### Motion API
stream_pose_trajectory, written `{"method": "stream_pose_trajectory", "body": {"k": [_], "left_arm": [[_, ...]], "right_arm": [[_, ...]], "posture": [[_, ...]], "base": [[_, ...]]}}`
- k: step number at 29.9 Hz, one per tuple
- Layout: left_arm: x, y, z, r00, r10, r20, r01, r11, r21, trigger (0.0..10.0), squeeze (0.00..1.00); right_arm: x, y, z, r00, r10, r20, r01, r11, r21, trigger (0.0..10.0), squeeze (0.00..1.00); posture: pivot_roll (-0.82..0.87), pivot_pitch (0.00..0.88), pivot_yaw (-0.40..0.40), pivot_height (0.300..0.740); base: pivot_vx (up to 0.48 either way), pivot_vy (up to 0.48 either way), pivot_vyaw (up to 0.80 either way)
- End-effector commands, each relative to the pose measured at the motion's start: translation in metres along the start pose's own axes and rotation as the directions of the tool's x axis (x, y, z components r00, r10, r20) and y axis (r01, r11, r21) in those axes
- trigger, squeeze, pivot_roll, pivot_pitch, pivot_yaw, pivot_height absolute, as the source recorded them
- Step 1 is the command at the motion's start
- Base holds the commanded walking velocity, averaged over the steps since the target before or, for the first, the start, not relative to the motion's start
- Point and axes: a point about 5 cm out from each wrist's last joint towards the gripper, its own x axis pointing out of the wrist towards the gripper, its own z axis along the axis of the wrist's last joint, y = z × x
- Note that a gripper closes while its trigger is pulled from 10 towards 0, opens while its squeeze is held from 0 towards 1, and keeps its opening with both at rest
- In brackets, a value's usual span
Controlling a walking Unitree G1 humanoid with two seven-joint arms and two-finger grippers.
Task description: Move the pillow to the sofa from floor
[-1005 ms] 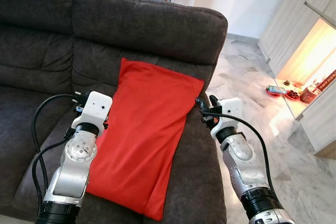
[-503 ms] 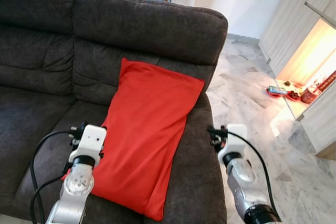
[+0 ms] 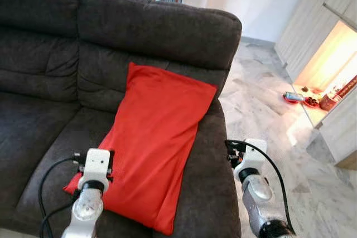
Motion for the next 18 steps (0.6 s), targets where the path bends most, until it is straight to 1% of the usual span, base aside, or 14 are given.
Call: {"method": "stream_pose_trajectory", "body": {"k": [1, 2, 3, 4, 5, 6, 8, 10, 11, 12, 14, 15, 17, 18], "left_arm": [[-0.001, -0.008, -0.008, 0.999, -0.035, -0.035, 0.034, 0.999, -0.022, 10.0, 0.00], [-0.001, -0.008, -0.008, 0.999, -0.035, -0.035, 0.034, 0.999, -0.022, 10.0, 0.00], [-0.003, -0.009, -0.016, 0.997, -0.044, -0.064, 0.043, 0.999, -0.019, 10.0, 0.00], [-0.005, -0.009, -0.020, 0.996, -0.044, -0.080, 0.043, 0.999, -0.019, 10.0, 0.00], [-0.007, -0.008, -0.029, 0.993, -0.041, -0.110, 0.040, 0.999, -0.017, 10.0, 0.00], [-0.008, -0.007, -0.031, 0.992, -0.040, -0.118, 0.038, 0.999, -0.015, 10.0, 0.00], [-0.010, -0.004, -0.037, 0.990, -0.032, -0.135, 0.030, 0.999, -0.016, 10.0, 0.00], [-0.013, 0.001, -0.045, 0.987, -0.022, -0.161, 0.019, 1.000, -0.015, 10.0, 0.00], [-0.015, 0.002, -0.048, 0.985, -0.022, -0.173, 0.020, 1.000, -0.012, 10.0, 0.00], [-0.017, 0.005, -0.054, 0.980, -0.027, -0.195, 0.027, 1.000, 0.000, 10.0, 0.00], [-0.018, 0.006, -0.058, 0.978, -0.031, -0.208, 0.033, 0.999, 0.004, 10.0, 0.00], [-0.019, 0.008, -0.060, 0.975, -0.035, -0.219, 0.038, 0.999, 0.011, 10.0, 0.00], [-0.019, 0.010, -0.061, 0.973, -0.039, -0.229, 0.044, 0.999, 0.019, 10.0, 0.00], [-0.018, 0.010, -0.063, 0.970, -0.048, -0.240, 0.057, 0.998, 0.029, 10.0, 0.00]], "right_arm": [[-0.006, -0.014, -0.014, 0.996, -0.061, -0.067, 0.062, 0.998, 0.000, 10.0, 0.00], [-0.006, -0.014, -0.014, 0.996, -0.061, -0.067, 0.062, 0.998, 0.000, 10.0, 0.00], [-0.012, -0.024, -0.024, 0.987, -0.116, -0.115, 0.118, 0.993, 0.005, 10.0, 0.00], [-0.014, -0.029, -0.028, 0.980, -0.144, -0.137, 0.146, 0.989, 0.001, 10.0, 0.00], [-0.023, -0.042, -0.041, 0.955, -0.211, -0.208, 0.219, 0.976, 0.015, 10.0, 0.00], [-0.026, -0.046, -0.045, 0.945, -0.231, -0.233, 0.244, 0.969, 0.026, 10.0, 0.00], [-0.033, -0.056, -0.055, 0.912, -0.290, -0.289, 0.307, 0.951, 0.016, 10.0, 0.00], [-0.046, -0.068, -0.069, 0.867, -0.342, -0.362, 0.378, 0.925, 0.031, 10.0, 0.00], [-0.052, -0.071, -0.076, 0.849, -0.351, -0.395, 0.392, 0.920, 0.023, 10.0, 0.00], [-0.062, -0.073, -0.088, 0.829, -0.343, -0.442, 0.377, 0.926, -0.013, 10.0, 0.00], [-0.069, -0.072, -0.096, 0.815, -0.334, -0.473, 0.362, 0.931, -0.034, 10.0, 0.00], [-0.074, -0.071, -0.102, 0.802, -0.335, -0.494, 0.368, 0.929, -0.034, 10.0, 0.00], [-0.079, -0.069, -0.108, 0.788, -0.339, -0.514, 0.377, 0.926, -0.032, 10.0, 0.00], [-0.085, -0.067, -0.115, 0.771, -0.338, -0.540, 0.389, 0.921, -0.020, 10.0, 0.00]], "posture": [[0.20, 0.000, -0.177, 0.740], [0.20, 0.000, -0.177, 0.740], [0.20, 0.000, -0.177, 0.740], [0.20, 0.000, -0.177, 0.740], [0.21, 0.000, -0.180, 0.740], [0.21, 0.000, -0.180, 0.740], [0.21, 0.000, -0.175, 0.740], [0.22, 0.000, -0.162, 0.740], [0.22, 0.000, -0.158, 0.740], [0.22, 0.000, -0.149, 0.740], [0.22, 0.000, -0.139, 0.740], [0.22, 0.000, -0.126, 0.740], [0.22, 0.000, -0.111, 0.740], [0.21, 0.000, -0.097, 0.740]], "base": [[0.000, 0.000, 0.00], [0.000, 0.000, 0.00], [0.000, 0.000, 0.00], [0.000, 0.000, 0.00], [0.000, 0.000, 0.00], [0.000, 0.000, 0.00], [0.000, 0.000, 0.00], [0.000, 0.000, 0.00], [0.000, 0.000, 0.00], [0.000, 0.000, 0.00], [0.000, 0.000, 0.00], [0.000, 0.000, 0.00], [0.000, 0.000, 0.00], [0.000, 0.000, 0.00]]}}
